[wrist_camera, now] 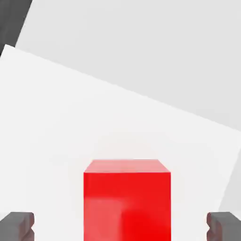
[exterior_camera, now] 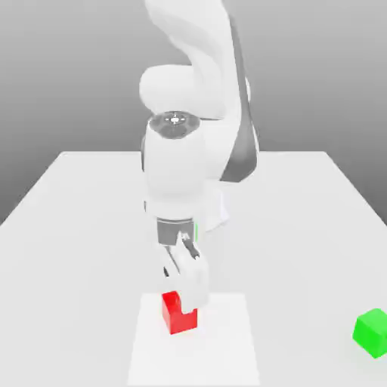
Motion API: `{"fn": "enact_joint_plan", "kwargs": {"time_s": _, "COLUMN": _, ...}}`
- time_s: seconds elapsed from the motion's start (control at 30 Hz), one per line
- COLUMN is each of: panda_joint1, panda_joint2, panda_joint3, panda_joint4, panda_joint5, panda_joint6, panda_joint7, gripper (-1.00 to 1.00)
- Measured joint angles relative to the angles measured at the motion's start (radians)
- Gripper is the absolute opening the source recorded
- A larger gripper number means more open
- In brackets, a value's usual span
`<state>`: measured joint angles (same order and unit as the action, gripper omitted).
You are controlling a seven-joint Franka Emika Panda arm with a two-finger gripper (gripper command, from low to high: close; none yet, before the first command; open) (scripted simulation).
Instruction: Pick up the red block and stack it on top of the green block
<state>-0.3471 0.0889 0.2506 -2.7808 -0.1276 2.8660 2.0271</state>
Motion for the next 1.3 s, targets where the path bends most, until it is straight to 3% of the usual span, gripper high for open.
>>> {"fn": "enact_joint_plan", "kwargs": {"time_s": 0.33, "panda_joint1": 0.065, "panda_joint2": 0.152, "panda_joint3": -0.101, "panda_joint4": 0.015, "panda_joint5": -0.143, "panda_joint6": 0.134, "panda_joint7": 0.103, "gripper": 0.00}}
{"fn": "enact_joint_plan", "kwargs": {"time_s": 0.37, "panda_joint1": 0.069, "panda_joint2": 0.160, "panda_joint3": -0.107, "panda_joint4": 0.015, "panda_joint5": -0.146, "panda_joint6": 0.141, "panda_joint7": 0.103, "gripper": -1.00}}
{"fn": "enact_joint_plan", "kwargs": {"time_s": 0.67, "panda_joint1": 0.060, "panda_joint2": 0.134, "panda_joint3": -0.092, "panda_joint4": 0.015, "panda_joint5": -0.129, "panda_joint6": 0.119, "panda_joint7": 0.093, "gripper": -1.00}}
{"fn": "enact_joint_plan", "kwargs": {"time_s": 1.17, "panda_joint1": 0.032, "panda_joint2": -0.085, "panda_joint3": -0.002, "panda_joint4": -0.023, "panda_joint5": 0.114, "panda_joint6": -0.057, "panda_joint7": -0.086, "gripper": -1.00}}
{"fn": "enact_joint_plan", "kwargs": {"time_s": 1.3, "panda_joint1": -0.005, "panda_joint2": -0.075, "panda_joint3": 0.070, "panda_joint4": 0.031, "panda_joint5": 0.141, "panda_joint6": -0.103, "panda_joint7": -0.156, "gripper": -1.00}}
